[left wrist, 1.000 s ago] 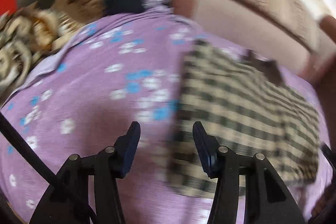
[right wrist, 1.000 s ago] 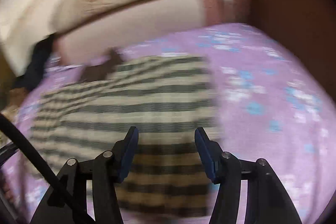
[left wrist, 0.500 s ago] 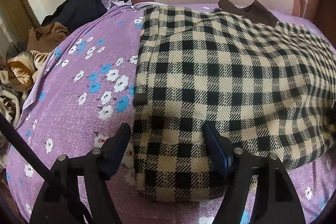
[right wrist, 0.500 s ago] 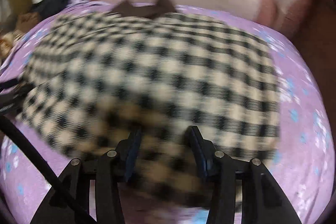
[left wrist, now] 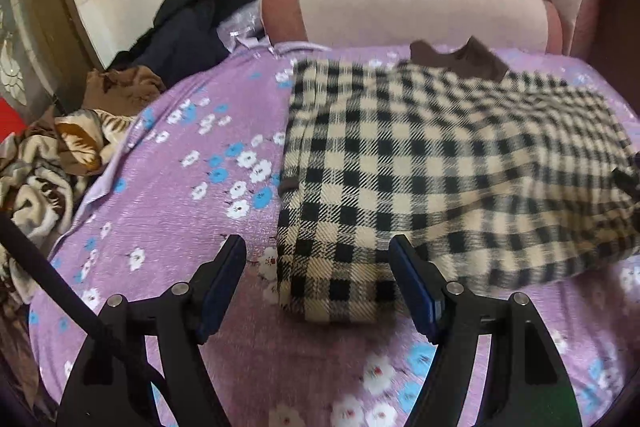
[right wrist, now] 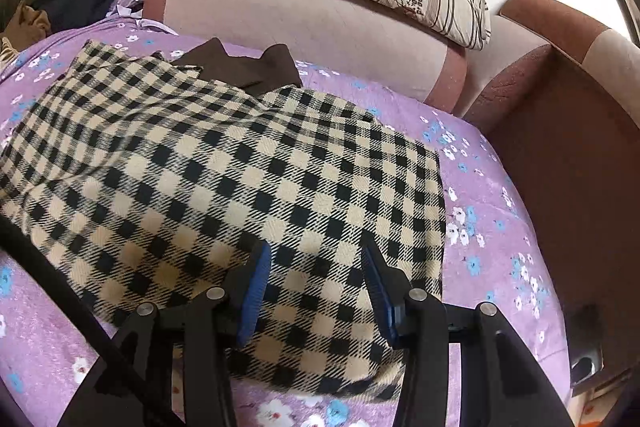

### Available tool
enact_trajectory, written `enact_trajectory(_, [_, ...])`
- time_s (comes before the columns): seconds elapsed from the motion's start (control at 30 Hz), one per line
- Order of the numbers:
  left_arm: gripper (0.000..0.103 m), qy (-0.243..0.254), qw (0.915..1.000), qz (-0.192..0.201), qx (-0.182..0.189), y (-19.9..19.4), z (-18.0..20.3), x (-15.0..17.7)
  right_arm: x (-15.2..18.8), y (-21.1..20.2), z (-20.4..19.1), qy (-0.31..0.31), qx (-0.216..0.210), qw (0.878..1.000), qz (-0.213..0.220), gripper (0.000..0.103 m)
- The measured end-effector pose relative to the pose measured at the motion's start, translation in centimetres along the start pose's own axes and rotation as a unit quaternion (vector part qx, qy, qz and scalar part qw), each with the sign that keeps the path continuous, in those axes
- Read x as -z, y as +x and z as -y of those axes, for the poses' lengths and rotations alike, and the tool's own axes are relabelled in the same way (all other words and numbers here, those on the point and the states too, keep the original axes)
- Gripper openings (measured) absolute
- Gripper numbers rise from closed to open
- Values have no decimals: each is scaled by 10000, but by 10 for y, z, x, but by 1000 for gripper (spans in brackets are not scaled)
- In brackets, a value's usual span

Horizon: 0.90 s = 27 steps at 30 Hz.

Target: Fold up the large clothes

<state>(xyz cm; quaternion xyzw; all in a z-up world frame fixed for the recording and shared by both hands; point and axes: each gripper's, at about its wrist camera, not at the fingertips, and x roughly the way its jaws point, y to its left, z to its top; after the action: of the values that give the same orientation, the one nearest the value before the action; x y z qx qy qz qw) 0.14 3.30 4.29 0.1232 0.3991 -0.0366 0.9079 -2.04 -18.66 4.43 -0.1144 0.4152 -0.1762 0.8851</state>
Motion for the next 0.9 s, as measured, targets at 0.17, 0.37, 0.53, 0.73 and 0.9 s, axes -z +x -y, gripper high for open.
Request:
enact_trajectory(0.17, [73,-158,9995,30,264,-25,13,-4,15,-15,13,254,-19,9996,-124,52])
enact_trajectory(0.37, [73,191,9981,-173,562,-28,63,-15,27,-7,79,1394,-497,9882,-404,57])
enact_trajectory(0.53, [73,377,9946,-403,885,-16,109,-23,48,14,140,2707,-1957,9415,-447,67])
enact_trajectory(0.73, [71,656,9871,-826,1203,15,164,-21,69,38,180,3461,-2204,9103,-555,67])
enact_trajectory(0.9, [70,906,9849,-1009,1073,40,185,-15,80,66,199,4062,-2383,8796,-672,67])
